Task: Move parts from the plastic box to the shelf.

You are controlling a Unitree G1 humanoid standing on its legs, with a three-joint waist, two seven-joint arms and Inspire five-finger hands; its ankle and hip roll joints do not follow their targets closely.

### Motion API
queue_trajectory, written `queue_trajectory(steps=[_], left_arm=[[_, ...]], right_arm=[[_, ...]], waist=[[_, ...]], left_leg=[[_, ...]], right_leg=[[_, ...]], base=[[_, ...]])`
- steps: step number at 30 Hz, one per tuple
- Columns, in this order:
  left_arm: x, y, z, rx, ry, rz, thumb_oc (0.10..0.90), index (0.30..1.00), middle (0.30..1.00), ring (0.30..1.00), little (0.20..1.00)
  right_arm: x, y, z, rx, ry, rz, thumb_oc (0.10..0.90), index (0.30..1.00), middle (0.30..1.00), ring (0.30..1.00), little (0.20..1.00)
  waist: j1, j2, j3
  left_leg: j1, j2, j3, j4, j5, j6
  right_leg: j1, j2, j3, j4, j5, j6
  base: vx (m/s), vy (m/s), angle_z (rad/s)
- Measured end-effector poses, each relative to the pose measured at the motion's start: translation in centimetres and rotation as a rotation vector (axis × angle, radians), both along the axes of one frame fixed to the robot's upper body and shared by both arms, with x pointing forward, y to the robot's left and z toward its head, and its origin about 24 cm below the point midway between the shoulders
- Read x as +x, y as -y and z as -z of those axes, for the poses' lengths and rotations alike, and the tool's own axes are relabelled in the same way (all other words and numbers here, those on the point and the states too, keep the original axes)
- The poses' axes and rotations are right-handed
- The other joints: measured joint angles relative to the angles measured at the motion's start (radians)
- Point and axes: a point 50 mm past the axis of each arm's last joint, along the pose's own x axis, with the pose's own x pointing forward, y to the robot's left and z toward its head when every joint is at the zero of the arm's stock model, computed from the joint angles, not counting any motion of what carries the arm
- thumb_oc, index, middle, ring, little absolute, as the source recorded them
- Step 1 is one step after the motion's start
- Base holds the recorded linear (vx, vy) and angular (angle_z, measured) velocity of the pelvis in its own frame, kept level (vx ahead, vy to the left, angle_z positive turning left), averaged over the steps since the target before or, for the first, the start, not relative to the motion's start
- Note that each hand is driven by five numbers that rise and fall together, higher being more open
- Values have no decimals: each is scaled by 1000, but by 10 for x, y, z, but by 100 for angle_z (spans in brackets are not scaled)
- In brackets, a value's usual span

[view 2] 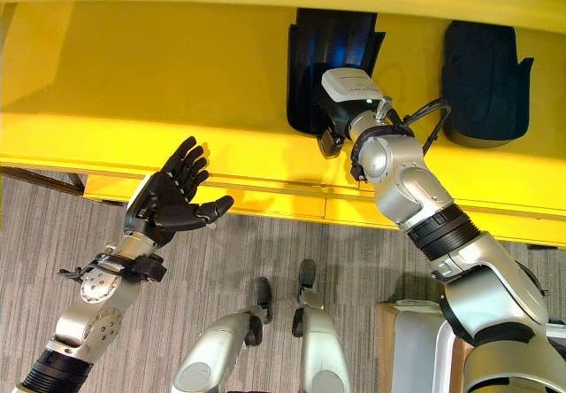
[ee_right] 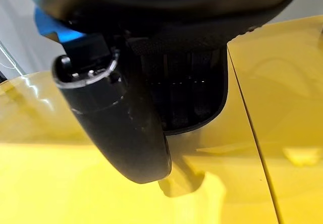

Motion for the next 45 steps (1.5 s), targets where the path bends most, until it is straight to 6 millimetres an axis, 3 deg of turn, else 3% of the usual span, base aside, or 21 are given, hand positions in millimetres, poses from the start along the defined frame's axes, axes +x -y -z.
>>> queue_trajectory(steps=[25, 37, 45], left_arm=[[2, 3, 0, -42, -11, 13, 900, 1000, 1000, 1000, 1000], [4, 12, 2, -42, -20, 48, 900, 1000, 1000, 1000, 1000], [5, 20, 2, -71, -27, 61, 900, 1000, 1000, 1000, 1000]], right_arm=[[0, -7, 0, -18, 20, -19, 400, 300, 300, 300, 300], [0, -32, -3, -26, 44, -109, 400, 300, 300, 300, 300], [0, -34, -3, -4, 72, -87, 400, 300, 300, 300, 300]], waist=[[5, 3, -2], [33, 3, -2], [43, 2, -2]], left_leg=[[3, 0, -21, -14, 20, 0], [19, -1, -28, -32, 24, -1], [24, 0, -45, -32, 24, -2]], right_leg=[[6, 1, -20, -5, 4, -7], [26, 2, -29, -24, 7, -10], [41, 2, -43, -32, 6, -10]], base=[[2, 1, 1], [13, 15, 1], [25, -2, 5]])
